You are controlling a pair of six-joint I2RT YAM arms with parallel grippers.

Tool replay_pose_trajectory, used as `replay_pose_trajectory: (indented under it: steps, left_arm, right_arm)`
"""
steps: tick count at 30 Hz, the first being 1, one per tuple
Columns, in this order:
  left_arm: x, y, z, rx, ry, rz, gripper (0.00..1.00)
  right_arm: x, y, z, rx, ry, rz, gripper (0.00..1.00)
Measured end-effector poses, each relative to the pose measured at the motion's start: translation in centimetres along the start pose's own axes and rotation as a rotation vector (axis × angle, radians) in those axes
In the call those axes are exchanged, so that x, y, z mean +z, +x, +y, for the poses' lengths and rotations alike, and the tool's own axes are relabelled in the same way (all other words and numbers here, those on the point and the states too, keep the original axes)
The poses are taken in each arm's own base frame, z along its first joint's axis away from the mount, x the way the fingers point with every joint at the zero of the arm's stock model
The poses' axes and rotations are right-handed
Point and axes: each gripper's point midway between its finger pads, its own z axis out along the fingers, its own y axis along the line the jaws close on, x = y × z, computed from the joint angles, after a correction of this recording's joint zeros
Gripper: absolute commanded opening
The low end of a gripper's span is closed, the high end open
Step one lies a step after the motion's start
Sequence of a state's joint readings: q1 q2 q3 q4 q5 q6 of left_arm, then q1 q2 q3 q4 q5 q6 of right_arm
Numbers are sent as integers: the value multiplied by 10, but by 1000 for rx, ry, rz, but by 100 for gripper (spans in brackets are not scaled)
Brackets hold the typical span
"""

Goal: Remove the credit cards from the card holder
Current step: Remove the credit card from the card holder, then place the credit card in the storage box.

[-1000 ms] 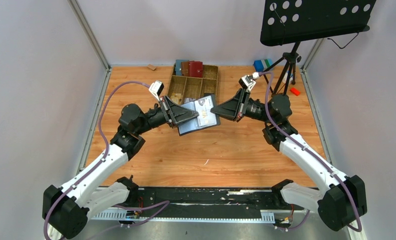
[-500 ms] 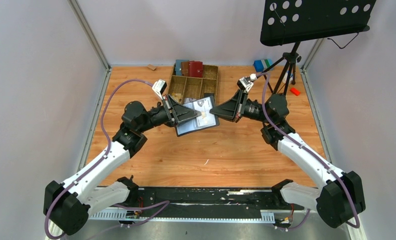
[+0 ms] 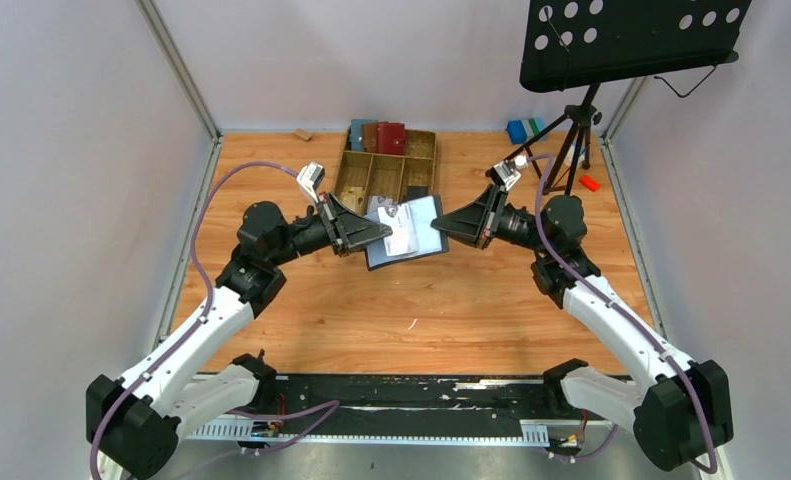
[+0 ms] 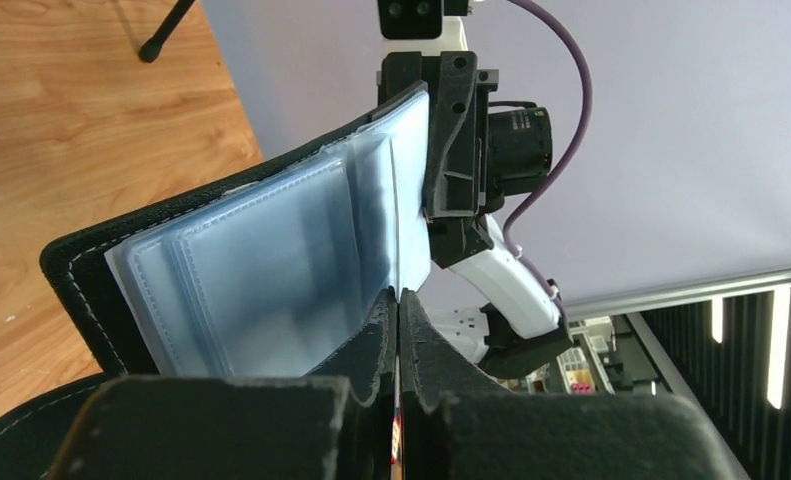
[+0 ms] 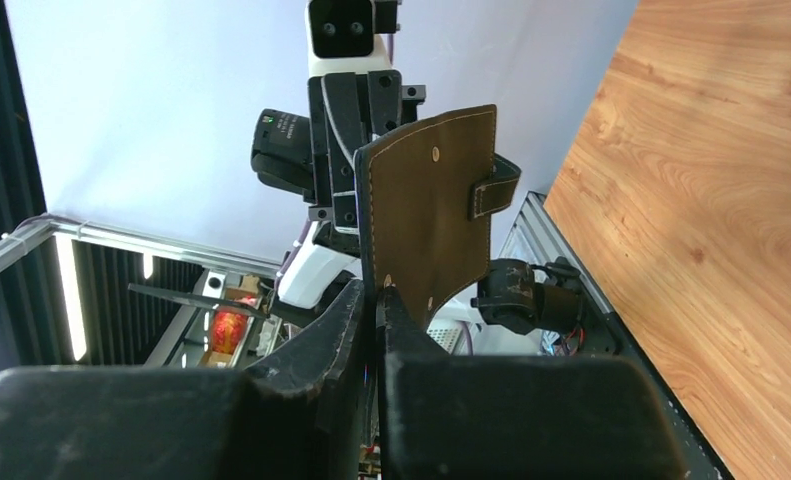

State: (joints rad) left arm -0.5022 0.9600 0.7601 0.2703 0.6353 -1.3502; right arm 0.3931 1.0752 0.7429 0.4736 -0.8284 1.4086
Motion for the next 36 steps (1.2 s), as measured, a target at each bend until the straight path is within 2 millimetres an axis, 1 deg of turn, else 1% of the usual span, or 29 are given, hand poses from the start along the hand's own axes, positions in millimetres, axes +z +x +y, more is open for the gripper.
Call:
replay_pose_trajectory:
  steps: [3, 8, 11, 14, 16, 20, 24, 25, 27, 33, 36]
  left_arm:
    - [-4, 1, 6, 10, -28, 3, 0]
    - [-12, 2, 27, 34, -146, 20, 0]
    - [-16, 1, 34, 94, -229, 36, 0]
    - [-18, -5, 40, 165, -305, 48, 0]
    - [-17, -12, 48, 211, -368, 65, 0]
    - [-13, -27, 73, 285, -511, 98, 0]
    - [-11, -43, 104, 357, -656, 140, 0]
    - [-9, -49, 112, 379, -693, 152, 0]
    - [-6, -57, 121, 408, -735, 169, 0]
    - [22, -102, 150, 531, -856, 229, 0]
    - [33, -113, 171, 558, -903, 280, 0]
  right_arm:
    - [-3, 0, -11, 2, 50, -8, 0]
    - [-17, -5, -47, -14, 217, -64, 0]
    - [-26, -5, -68, -37, 323, -75, 0]
    - [-34, -2, -83, -64, 403, -63, 0]
    - [-40, 2, -92, -80, 446, -47, 0]
    - [-52, 11, -105, -103, 522, -19, 0]
    - [-62, 19, -104, -143, 556, 3, 0]
    - [-64, 20, -102, -162, 560, 7, 0]
    - [-68, 22, -95, -200, 561, 16, 0]
    - [-75, 21, -76, -297, 569, 25, 0]
    - [-79, 20, -71, -336, 587, 31, 0]
